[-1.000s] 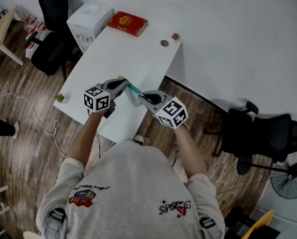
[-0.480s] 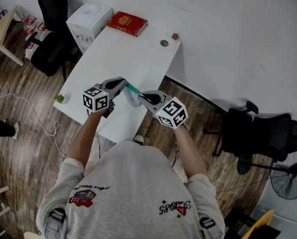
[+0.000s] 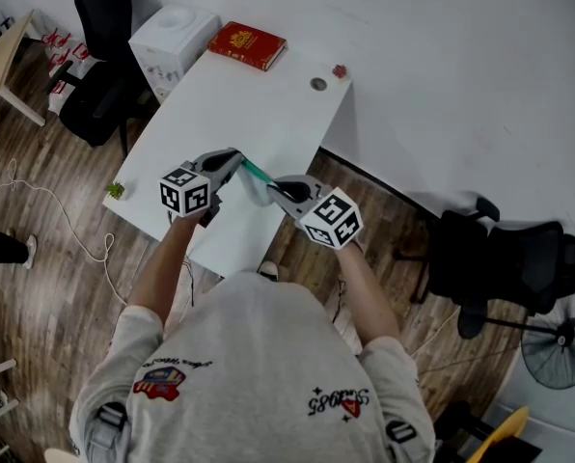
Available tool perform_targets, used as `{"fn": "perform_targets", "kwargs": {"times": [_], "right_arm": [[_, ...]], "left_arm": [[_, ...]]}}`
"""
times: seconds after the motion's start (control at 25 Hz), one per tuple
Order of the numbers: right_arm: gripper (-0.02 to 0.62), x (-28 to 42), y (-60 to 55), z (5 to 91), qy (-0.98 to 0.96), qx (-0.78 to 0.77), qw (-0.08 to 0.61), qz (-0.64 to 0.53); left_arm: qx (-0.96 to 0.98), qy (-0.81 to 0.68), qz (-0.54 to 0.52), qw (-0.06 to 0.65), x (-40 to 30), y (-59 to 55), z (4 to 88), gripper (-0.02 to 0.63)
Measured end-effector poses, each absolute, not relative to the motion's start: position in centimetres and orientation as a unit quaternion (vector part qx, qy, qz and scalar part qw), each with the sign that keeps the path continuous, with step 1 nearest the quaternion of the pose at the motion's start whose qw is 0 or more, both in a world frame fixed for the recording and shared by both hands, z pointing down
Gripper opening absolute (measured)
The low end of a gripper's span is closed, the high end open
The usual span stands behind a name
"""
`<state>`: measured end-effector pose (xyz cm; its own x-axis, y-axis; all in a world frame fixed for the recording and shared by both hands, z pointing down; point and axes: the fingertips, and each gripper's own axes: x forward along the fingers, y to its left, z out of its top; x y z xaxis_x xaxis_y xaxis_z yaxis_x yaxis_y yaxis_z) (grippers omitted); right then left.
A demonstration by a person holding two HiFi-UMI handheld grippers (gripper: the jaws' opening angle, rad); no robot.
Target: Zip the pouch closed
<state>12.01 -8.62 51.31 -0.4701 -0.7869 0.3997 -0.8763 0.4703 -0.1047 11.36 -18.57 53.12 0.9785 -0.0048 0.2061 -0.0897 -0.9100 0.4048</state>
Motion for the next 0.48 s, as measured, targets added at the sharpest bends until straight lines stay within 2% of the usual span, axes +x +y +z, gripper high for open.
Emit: {"fn": "perform_targets", "kwargs": {"times": [0.48], "right_arm": [[0.015,11.8,-8.5,51.2,-0.845,0.491,0.148,0.151]], "left_arm": [[0.971,-0.048,0.104,0.209,10.4,-19.9,53.6,0.006]]}}
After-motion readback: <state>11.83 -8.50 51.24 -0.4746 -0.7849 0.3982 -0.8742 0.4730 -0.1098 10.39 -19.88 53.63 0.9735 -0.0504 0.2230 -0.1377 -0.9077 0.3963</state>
